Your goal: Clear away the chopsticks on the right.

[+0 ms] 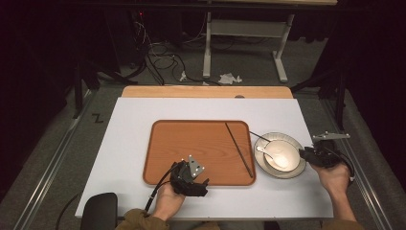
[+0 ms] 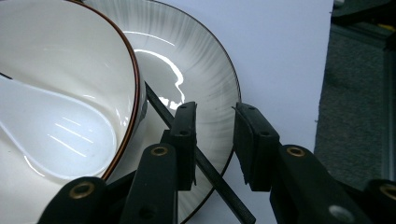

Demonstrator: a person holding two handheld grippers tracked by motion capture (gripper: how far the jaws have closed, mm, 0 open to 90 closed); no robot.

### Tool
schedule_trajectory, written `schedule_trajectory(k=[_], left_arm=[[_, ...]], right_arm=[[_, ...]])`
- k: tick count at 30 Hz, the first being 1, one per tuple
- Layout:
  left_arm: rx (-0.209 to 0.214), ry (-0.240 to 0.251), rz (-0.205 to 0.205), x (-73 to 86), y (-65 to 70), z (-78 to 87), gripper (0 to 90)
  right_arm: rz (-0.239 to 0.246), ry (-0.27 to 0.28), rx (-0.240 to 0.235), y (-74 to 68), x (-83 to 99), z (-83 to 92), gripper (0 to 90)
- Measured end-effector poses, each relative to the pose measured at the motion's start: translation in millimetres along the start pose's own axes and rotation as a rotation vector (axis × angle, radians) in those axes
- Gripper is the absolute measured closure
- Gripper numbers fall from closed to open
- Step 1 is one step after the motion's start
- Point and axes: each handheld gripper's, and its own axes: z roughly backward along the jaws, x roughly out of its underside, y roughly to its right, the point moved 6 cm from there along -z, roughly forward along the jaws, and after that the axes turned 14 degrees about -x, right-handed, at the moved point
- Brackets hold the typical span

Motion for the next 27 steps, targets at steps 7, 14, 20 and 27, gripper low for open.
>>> schedule_trajectory(k=[7, 14, 20, 27], left_arm=[[0.0, -0.001, 0.0, 0.1, 0.0, -0.1, 16.4], [0.0, 0.0, 0.001, 0.0, 0.0, 0.1, 16.4], [-0.001, 0.001, 0.002, -0.1, -0.2, 0.2, 16.4], [0.001, -0.003, -0.005, 0.3, 0.6, -0.1, 16.4]], right_arm=[[0.02, 0.007, -0.015, -3.3, -2.4, 5.1, 70.5], [0.051, -0.053, -0.02, -10.5, -0.6, -0.9, 71.4], [0.051, -0.077, -0.031, -9.3, 2.8, -5.4, 77.7], [0.067, -0.088, -0.022, -11.0, 3.6, -7.2, 85.0]])
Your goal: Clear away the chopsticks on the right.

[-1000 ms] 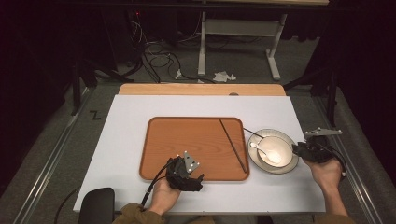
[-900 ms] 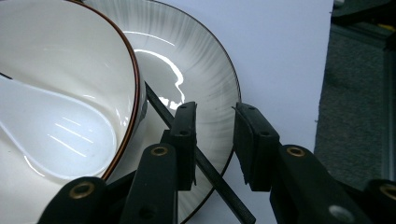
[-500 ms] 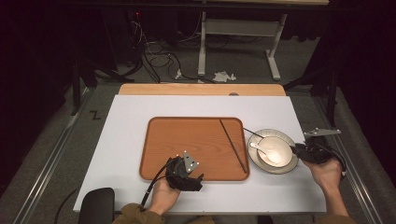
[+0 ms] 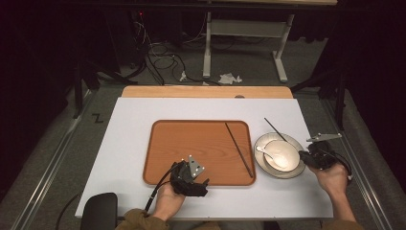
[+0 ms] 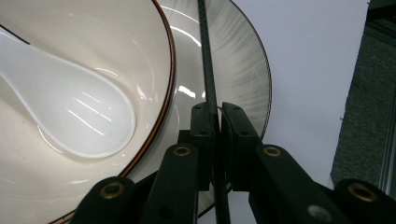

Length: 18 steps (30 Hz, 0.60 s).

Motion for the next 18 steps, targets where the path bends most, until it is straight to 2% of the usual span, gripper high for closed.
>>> schedule_trajectory(k=[5, 8, 9, 18], left_arm=[[-0.001, 0.001, 0.004, -0.1, -0.5, 0.0, 16.4], [0.0, 0.002, 0.002, -0.1, -0.1, -0.2, 16.4], [0.0, 0.0, -0.001, 0.0, 0.0, 0.0, 16.4], [0.0, -0.001, -0.001, 0.1, 0.1, -0.4, 16.4]], right_arm=[[0.011, -0.002, 0.005, -0.9, -0.2, -0.2, 86.2], [0.016, 0.016, 0.015, -0.8, -1.5, 1.7, 86.3], [0.019, 0.039, 0.018, -2.8, -4.0, 6.2, 86.4], [0.041, 0.124, 0.018, -10.9, -15.6, 24.4, 86.6]])
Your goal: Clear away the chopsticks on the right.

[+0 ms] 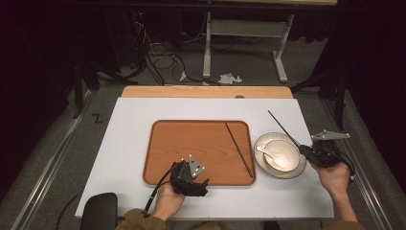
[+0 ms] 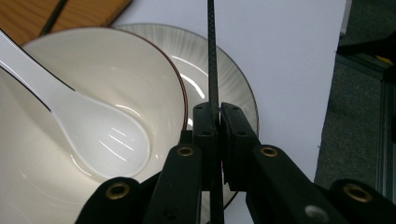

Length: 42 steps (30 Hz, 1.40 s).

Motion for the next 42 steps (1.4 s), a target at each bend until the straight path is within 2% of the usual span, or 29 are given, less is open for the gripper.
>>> schedule_trajectory(k=[4, 7, 10, 13, 15, 17, 18, 19, 21, 23, 28, 33, 35, 42], left_arm=[[-0.003, 0.003, 0.005, -0.2, -0.8, 0.5, 16.4], [-0.004, 0.002, 0.007, -0.3, -1.1, 0.0, 16.4], [-0.002, 0.005, 0.003, -0.3, -0.5, 0.3, 16.4], [-0.005, 0.007, 0.005, -0.4, -1.5, 1.3, 16.5], [-0.005, 0.009, 0.009, -0.6, -2.1, 1.7, 16.4], [-0.006, 0.008, 0.009, -0.6, -2.0, 1.2, 16.4], [-0.006, 0.008, 0.009, -0.6, -2.0, 1.2, 16.4], [-0.004, 0.006, 0.005, -0.4, -1.3, 0.9, 16.5], [-0.004, 0.007, 0.004, -0.5, -1.1, 1.0, 16.4], [-0.006, 0.007, 0.006, -0.5, -1.7, 1.3, 16.4], [-0.005, 0.003, 0.007, -0.4, -1.5, 0.1, 16.5], [-0.003, 0.004, 0.001, -0.2, -0.6, 0.1, 16.4], [-0.005, 0.003, 0.01, -0.4, -2.1, 0.1, 16.4], [-0.002, 0.0, 0.001, 0.0, -0.4, -0.4, 16.4]], right_arm=[[0.022, 0.046, -0.015, -10.4, -10.0, 10.7, 86.6], [0.069, 0.067, -0.034, -28.3, -21.0, 18.1, 86.5], [0.137, 0.072, -0.058, -54.3, -30.0, 19.8, 86.5], [0.237, 0.046, -0.059, -82.8, -36.2, 15.8, 86.5], [0.289, 0.024, -0.085, -104.5, -39.3, 11.5, 86.5], [0.321, 0.013, -0.114, -120.5, -40.5, 6.6, 86.4], [0.321, 0.013, -0.114, -120.5, -40.5, 6.6, 86.4], [0.332, -0.004, -0.175, -137.6, -38.8, -2.4, 86.5], [0.361, -0.038, -0.189, -148.0, -35.1, -13.1, 86.4], [0.371, -0.072, -0.201, -156.8, -30.1, -24.7, 86.4], [0.386, -0.147, -0.21, -166.7, -21.1, -47.9, 86.3], [0.372, -0.216, -0.212, -171.4, -14.4, -71.7, 86.1], [0.365, -0.227, -0.218, -173.6, -12.6, -77.9, 85.9], [0.355, -0.263, -0.228, -177.6, -6.3, -92.4, 85.5]])
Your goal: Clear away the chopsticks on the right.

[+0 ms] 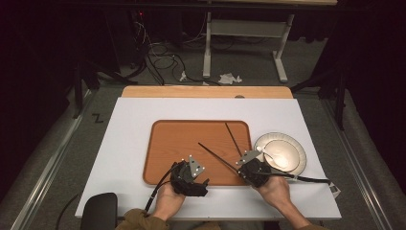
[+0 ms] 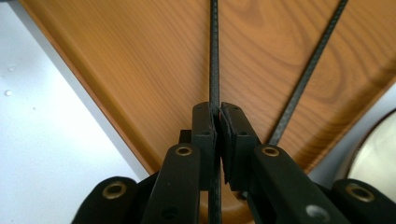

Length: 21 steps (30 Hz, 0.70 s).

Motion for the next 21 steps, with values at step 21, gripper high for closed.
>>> schedule_trajectory(k=[21], left_arm=[[-0.001, 0.003, 0.003, -0.1, -0.4, 0.7, 16.4]], right_arm=[[-0.072, -0.018, 0.099, 16.3, 4.0, -6.5, 82.7]])
